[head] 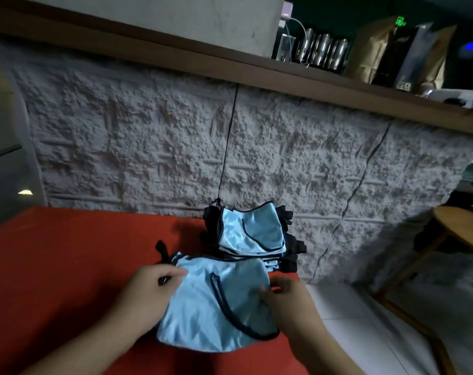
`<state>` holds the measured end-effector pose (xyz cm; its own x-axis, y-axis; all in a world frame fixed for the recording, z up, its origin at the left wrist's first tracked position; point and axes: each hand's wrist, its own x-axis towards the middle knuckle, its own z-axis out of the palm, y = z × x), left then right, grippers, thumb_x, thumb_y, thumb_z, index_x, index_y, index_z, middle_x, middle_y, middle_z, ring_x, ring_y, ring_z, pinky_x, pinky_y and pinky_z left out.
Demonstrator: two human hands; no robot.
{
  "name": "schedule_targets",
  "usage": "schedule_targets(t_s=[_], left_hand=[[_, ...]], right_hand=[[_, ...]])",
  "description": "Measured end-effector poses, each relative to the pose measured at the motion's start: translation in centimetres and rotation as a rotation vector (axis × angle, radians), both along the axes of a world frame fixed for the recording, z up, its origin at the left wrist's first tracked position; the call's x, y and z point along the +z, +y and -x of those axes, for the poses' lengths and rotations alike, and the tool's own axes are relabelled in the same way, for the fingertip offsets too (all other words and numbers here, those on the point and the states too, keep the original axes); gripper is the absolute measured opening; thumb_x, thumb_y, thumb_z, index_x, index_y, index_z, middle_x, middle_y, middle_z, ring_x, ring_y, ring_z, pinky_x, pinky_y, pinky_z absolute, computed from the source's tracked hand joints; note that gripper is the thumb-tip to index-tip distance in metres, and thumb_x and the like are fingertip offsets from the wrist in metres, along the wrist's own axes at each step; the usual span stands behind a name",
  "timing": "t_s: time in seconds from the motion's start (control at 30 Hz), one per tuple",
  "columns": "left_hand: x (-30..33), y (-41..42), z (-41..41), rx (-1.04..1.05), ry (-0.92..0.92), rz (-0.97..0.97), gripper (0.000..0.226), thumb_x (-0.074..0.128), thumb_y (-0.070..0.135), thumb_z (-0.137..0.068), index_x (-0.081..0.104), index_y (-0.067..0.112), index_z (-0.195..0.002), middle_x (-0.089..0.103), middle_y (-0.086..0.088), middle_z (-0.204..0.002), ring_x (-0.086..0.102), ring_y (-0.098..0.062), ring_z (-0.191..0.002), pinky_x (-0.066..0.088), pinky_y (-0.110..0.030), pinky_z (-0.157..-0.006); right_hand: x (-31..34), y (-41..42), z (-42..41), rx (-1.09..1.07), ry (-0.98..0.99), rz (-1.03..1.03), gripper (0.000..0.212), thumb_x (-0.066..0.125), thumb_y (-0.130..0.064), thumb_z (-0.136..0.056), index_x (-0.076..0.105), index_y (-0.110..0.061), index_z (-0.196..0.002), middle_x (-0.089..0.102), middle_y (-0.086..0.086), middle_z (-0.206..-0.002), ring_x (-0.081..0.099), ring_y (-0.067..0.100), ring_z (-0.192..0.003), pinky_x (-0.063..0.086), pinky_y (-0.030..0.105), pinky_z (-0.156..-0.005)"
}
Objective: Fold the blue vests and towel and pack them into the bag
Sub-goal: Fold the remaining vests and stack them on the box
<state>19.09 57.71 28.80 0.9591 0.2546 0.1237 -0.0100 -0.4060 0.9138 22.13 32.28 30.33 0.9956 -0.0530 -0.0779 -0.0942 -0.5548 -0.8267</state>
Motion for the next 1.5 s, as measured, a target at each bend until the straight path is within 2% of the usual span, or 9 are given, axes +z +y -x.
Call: schedule_targets(t_s=[0.33, 0.53, 0.63, 0.87, 0.93, 1.07, 1.17, 1.3, 1.5], left_hand=[[6.0, -5.2, -18.2, -0.08, 0.112, 0.227, 0.036, 0.072, -0.003, -0.078, 0.077, 0.026, -0.1, 0.066, -0.005, -0.128, 0.055, -0.021, -0.126, 0.04, -0.031, -0.111], [2.4, -4.9, -23.2, -0.097, 0.174, 0.116, 0.046, 0.075, 0.0, -0.084, 0.069, 0.02, -0.125, 0.06, -0.008, -0.135, 0.049, -0.017, -0.119, 0.035, -0.027, -0.096], [1.1, -4.8, -23.4, -0.055, 0.163, -0.038, 0.046, 0.081, 0.01, -0.082, 0.069, 0.018, -0.126, 0.061, -0.007, -0.118, 0.055, -0.015, -0.095, 0.042, -0.02, -0.073], [-0.3, -5.1, -23.1, 0.016, 0.091, -0.088, 0.031, 0.082, 0.032, -0.081, 0.069, 0.017, -0.105, 0.06, 0.003, -0.109, 0.056, -0.017, -0.1, 0.043, -0.027, -0.082], [-0.9, -4.6, -23.7, 0.116, 0.105, 0.008, 0.048, 0.09, 0.043, -0.062, 0.061, 0.014, -0.088, 0.062, 0.003, -0.089, 0.06, -0.02, -0.086, 0.048, -0.029, -0.074], [-3.9, -2.8, -26.1, 0.014, 0.531, 0.331, 0.113, 0.1, 0.053, -0.022, 0.063, 0.02, -0.124, 0.065, -0.007, -0.128, 0.064, -0.036, -0.114, 0.049, -0.055, -0.096], [-2.4, -4.3, -23.4, -0.062, 0.664, 0.313, 0.073, 0.094, 0.042, -0.057, 0.065, 0.015, -0.118, 0.072, -0.011, -0.112, 0.072, -0.032, -0.095, 0.054, -0.048, -0.091], [-3.4, -5.1, -23.6, -0.088, 0.632, 0.317, 0.043, 0.085, 0.039, -0.075, 0.063, 0.013, -0.101, 0.065, -0.008, -0.087, 0.063, -0.024, -0.068, 0.055, -0.031, -0.056], [-4.0, -5.9, -23.3, -0.089, 0.595, 0.303, 0.031, 0.078, 0.029, -0.084, 0.056, 0.009, -0.09, 0.061, -0.012, -0.085, 0.061, -0.026, -0.073, 0.054, -0.029, -0.041]], right_hand=[[6.3, -4.4, -18.8, -0.161, -0.088, 0.011, 0.005, 0.077, -0.014, -0.086, 0.074, -0.01, -0.085, 0.075, 0.012, -0.089, 0.072, 0.028, -0.081, 0.06, 0.039, -0.07], [2.5, -4.1, -24.2, -0.163, -0.09, 0.075, 0.023, 0.067, -0.019, -0.09, 0.072, -0.009, -0.11, 0.072, 0.014, -0.109, 0.071, 0.033, -0.1, 0.06, 0.046, -0.088], [0.4, -3.3, -24.4, -0.189, -0.075, 0.151, 0.013, 0.068, -0.016, -0.09, 0.073, -0.007, -0.097, 0.073, 0.015, -0.094, 0.072, 0.032, -0.083, 0.064, 0.045, -0.075], [-0.8, -4.0, -22.9, -0.242, -0.184, 0.228, 0.023, 0.073, -0.036, -0.081, 0.069, -0.014, -0.085, 0.069, 0.006, -0.078, 0.064, 0.02, -0.066, 0.055, 0.029, -0.056], [-1.0, -4.1, -22.6, -0.201, -0.136, 0.156, 0.042, 0.081, -0.052, -0.071, 0.069, -0.014, -0.084, 0.072, 0.006, -0.079, 0.07, 0.022, -0.07, 0.062, 0.036, -0.067], [-2.6, -4.9, -22.4, -0.054, 0.185, 0.013, 0.05, 0.091, -0.049, -0.066, 0.074, -0.009, -0.091, 0.076, 0.008, -0.081, 0.074, 0.022, -0.069, 0.063, 0.033, -0.072], [-3.5, -5.5, -22.8, 0.058, 0.4, -0.04, 0.037, 0.079, -0.043, -0.083, 0.067, -0.008, -0.079, 0.069, 0.007, -0.066, 0.067, 0.018, -0.05, 0.054, 0.02, -0.047], [-5.3, -6.0, -24.1, 0.138, 0.446, -0.172, 0.039, 0.075, -0.05, -0.084, 0.07, -0.011, -0.083, 0.072, 0.011, -0.079, 0.07, 0.027, -0.07, 0.059, 0.036, -0.073], [-6.7, -5.8, -24.7, 0.107, 0.421, -0.283, 0.029, 0.073, -0.044, -0.083, 0.072, -0.015, -0.081, 0.073, 0.008, -0.076, 0.071, 0.027, -0.064, 0.059, 0.036, -0.064]])
